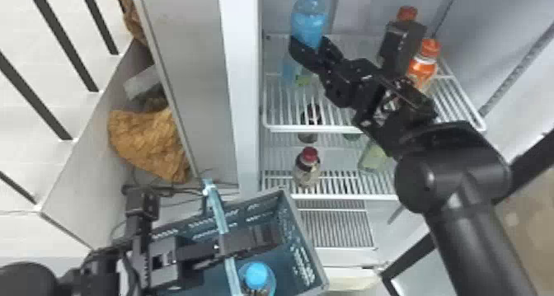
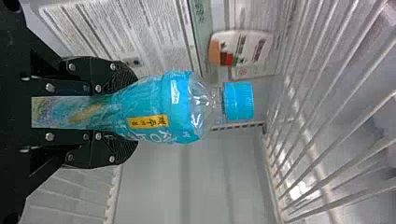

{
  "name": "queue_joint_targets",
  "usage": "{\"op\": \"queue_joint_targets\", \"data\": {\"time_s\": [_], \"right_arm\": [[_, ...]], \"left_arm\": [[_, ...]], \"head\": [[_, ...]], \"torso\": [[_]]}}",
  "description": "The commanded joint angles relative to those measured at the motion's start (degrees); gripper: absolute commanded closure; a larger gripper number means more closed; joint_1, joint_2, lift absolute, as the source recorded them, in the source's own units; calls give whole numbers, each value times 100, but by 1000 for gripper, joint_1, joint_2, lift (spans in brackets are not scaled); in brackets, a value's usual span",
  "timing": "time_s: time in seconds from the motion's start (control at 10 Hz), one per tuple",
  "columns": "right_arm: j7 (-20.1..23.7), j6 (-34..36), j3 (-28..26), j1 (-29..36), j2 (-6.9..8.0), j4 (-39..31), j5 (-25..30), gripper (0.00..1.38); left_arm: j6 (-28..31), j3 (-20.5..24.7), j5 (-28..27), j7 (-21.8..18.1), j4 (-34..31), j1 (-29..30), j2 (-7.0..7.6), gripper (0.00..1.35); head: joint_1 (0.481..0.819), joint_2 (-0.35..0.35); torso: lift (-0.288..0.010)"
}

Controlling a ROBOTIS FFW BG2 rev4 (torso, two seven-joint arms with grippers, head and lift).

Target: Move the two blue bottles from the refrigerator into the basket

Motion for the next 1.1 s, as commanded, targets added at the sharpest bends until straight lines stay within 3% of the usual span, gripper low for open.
{"op": "queue_joint_targets", "data": {"time_s": [0.0, 0.6, 1.0], "right_arm": [[36, 82, -96, 310, -24, -382, 27, 1279], [186, 1024, -336, 1646, -165, -2421, -42, 1279], [423, 1742, -598, 2546, -252, -3448, -453, 1279]], "left_arm": [[-8, 1, 1, 0, 14, 18, 0, 1202], [-22, -11, 35, 0, 0, 46, -9, 1202], [-36, 12, 12, 8, 0, 46, -17, 1202]], "head": [[695, -44], [695, -50], [695, -44]], "torso": [[-10], [-10], [-10]]}}
